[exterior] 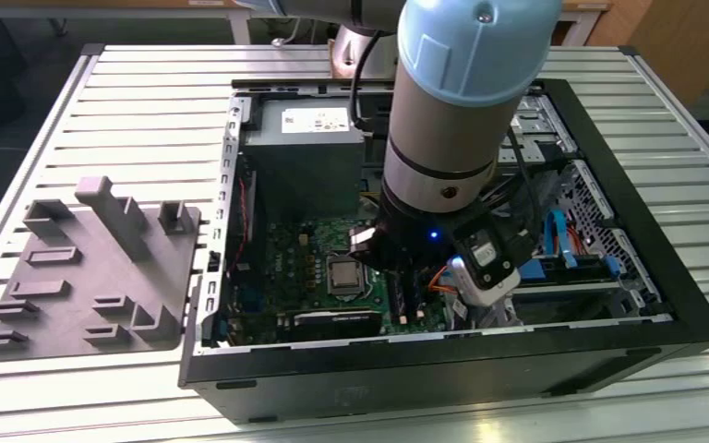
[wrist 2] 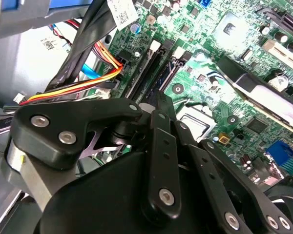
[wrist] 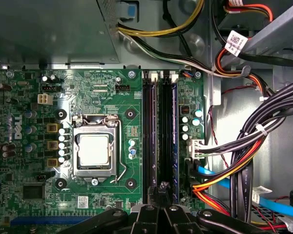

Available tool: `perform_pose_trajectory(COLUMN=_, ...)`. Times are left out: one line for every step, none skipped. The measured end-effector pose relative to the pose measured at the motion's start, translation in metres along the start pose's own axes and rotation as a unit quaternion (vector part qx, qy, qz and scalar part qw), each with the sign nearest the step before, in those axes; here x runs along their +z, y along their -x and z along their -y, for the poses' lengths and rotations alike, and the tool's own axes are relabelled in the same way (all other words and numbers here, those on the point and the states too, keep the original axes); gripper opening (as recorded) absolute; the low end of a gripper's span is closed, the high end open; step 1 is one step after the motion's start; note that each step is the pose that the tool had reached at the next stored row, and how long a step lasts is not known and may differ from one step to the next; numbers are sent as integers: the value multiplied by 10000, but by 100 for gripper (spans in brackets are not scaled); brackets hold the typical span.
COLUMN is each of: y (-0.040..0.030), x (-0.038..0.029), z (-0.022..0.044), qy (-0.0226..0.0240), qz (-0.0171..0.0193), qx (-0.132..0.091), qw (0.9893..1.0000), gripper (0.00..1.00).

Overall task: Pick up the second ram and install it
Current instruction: 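Press down the second ram until it locks into place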

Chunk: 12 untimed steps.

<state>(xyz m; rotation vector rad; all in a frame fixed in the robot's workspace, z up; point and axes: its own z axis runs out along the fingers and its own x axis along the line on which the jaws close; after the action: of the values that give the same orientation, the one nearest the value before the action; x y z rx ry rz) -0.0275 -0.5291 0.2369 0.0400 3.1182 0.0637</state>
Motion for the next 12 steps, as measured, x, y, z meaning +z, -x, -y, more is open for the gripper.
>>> perform_pose_trajectory(y=3, x=4, z=2, qy=0, qz=0, qx=3, qw=10000, gripper=11)
perform_pose_trajectory(y=5, x=9, z=4, qy=0, qz=0, qx=6, qw=10000, gripper=11)
perform_pose_trajectory(y=7, x=13, z=6, qy=0, qz=0, qx=9, qw=10000, gripper=11)
perform_pose_trajectory(y=7, x=16, z=7, qy=0, qz=1, qx=10, qw=10000, gripper=11)
perform_pose_trajectory(y=7, x=15, z=7, qy=-1, qz=0, qx=10, qw=10000, gripper=11)
perform_pose_trajectory(y=8, x=15, z=7, qy=-1, qz=0, qx=10, qw=10000, gripper=11)
perform_pose_trajectory(y=8, x=16, z=7, qy=-1, qz=0, qx=10, qw=10000, gripper=11)
perform_pose_trajectory(y=8, x=16, z=7, qy=-1, qz=0, qx=10, qw=10000, gripper=11)
perform_pose_trajectory(y=8, x=16, z=7, qy=-1, qz=0, qx=10, qw=10000, gripper=11)
perform_pose_trajectory(y=8, x=19, z=7, qy=0, qz=0, qx=10, qw=10000, gripper=11)
perform_pose_trajectory(y=8, x=25, z=7, qy=2, qz=1, qx=10, qw=10000, gripper=11)
perform_pose_trajectory(y=8, x=30, z=7, qy=1, qz=1, qx=10, qw=10000, gripper=11)
